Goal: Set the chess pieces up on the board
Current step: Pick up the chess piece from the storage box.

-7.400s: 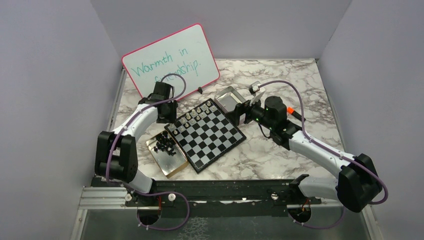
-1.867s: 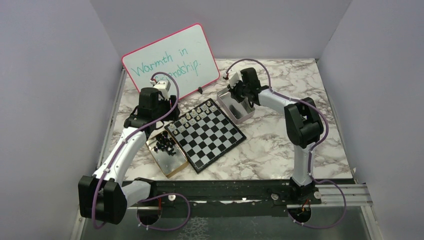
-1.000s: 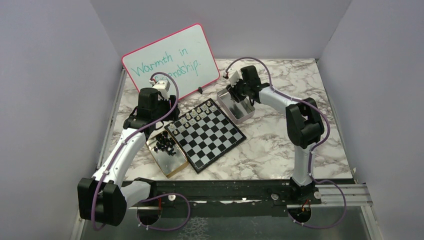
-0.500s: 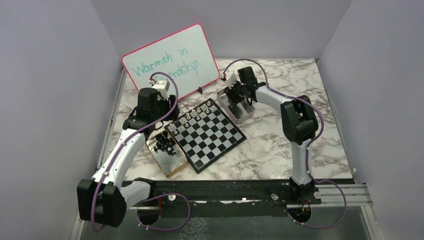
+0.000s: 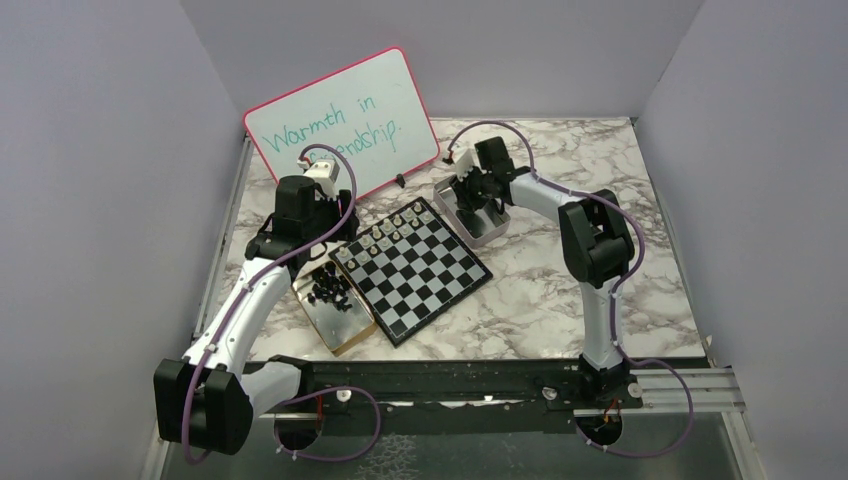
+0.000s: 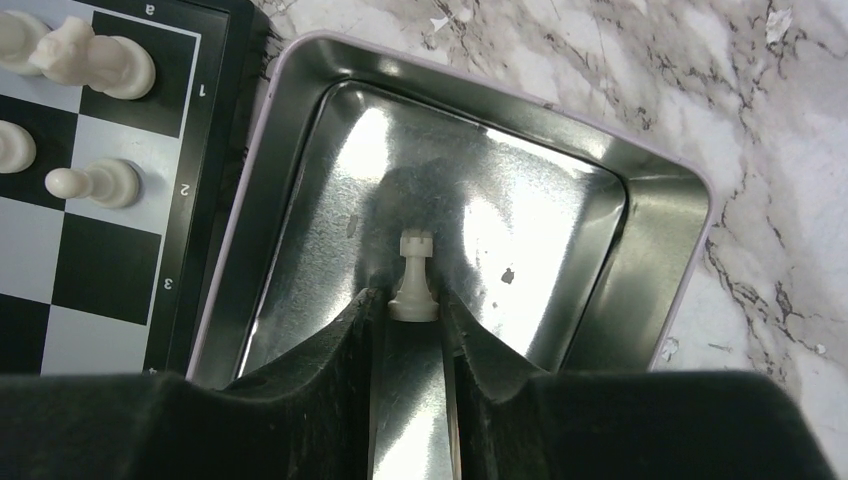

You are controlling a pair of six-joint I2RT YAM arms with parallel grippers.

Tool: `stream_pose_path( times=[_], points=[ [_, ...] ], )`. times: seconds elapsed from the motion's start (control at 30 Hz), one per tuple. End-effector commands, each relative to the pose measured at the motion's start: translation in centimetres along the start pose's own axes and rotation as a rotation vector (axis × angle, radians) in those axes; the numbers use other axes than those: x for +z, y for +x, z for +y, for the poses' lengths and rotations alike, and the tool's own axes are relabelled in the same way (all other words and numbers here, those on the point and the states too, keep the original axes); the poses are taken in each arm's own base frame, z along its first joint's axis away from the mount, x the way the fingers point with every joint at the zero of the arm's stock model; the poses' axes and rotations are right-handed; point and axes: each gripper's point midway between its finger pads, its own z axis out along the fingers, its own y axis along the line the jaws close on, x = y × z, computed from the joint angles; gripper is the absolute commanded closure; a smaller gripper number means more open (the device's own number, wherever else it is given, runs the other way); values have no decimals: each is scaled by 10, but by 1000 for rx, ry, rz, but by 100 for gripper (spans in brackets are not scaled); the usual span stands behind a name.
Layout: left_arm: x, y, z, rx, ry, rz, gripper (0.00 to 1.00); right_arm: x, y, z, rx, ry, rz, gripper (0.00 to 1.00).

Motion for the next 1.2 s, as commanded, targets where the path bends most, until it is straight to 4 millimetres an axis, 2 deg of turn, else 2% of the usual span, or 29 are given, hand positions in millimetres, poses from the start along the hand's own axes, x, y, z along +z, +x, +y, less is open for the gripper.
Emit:
stream_pose_path(
  times=[0.0,0.33,0.53,0.77,0.87,1.03,1.17],
  points=[
    [-3,-5,0,10,9,-28,39,-1,15,0,20,9,39,71],
    [-1,-5,-2,-6,16,-23,40,-13,0,-3,10,38,-10,90],
    [13,-24,-10,-32,48,8,43,-30,-11,-1,38,62,-71,95],
    [50,-58,-31,-17,98,67,46,-61,-29,-5,76,143,-159,97],
    [71,-64,-44,14,101,82,47,-72,-36,-2,109,147,-186,97],
    [109,-67,-71,75,104,109,51,-94,-39,2,210,183,-229,97],
    [139,-59,-99,147,137,134,53,-114,-36,2,289,244,-270,97]
  ],
)
